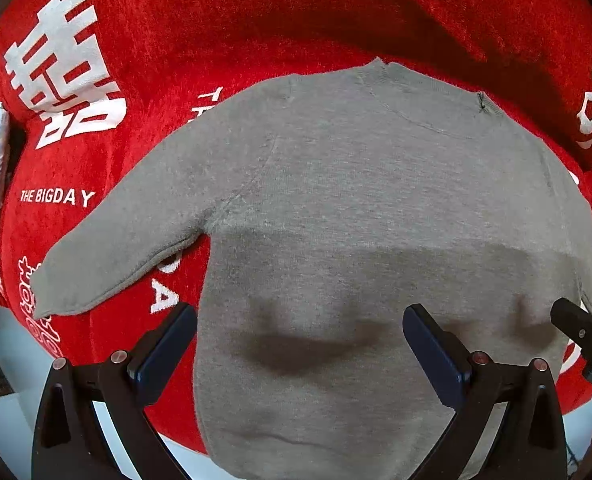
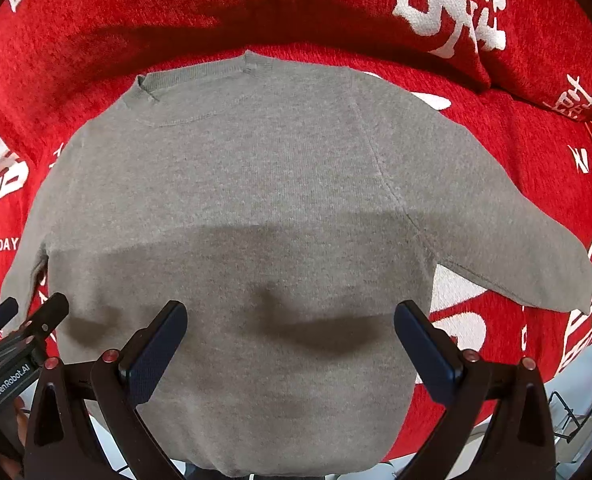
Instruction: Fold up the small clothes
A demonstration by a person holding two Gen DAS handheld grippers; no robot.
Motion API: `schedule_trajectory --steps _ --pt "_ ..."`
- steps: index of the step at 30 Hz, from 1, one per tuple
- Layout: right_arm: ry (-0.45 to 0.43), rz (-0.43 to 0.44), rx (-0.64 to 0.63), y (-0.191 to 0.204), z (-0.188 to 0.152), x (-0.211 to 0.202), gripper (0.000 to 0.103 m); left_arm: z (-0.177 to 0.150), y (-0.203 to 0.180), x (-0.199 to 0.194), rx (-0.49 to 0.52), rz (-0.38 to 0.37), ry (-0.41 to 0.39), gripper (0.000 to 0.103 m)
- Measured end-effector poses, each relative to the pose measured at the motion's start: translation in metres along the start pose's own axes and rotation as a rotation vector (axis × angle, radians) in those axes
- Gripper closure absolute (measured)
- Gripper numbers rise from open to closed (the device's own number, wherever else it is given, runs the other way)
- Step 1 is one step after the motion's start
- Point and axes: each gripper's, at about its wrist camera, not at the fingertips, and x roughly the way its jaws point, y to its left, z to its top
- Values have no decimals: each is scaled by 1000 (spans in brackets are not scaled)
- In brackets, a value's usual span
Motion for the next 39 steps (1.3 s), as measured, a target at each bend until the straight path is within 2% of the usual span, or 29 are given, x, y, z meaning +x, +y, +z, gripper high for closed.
schedule_trajectory --steps 39 --pt "1 -7 -9 5 -1 -3 0 -1 1 2 -4 6 15 0"
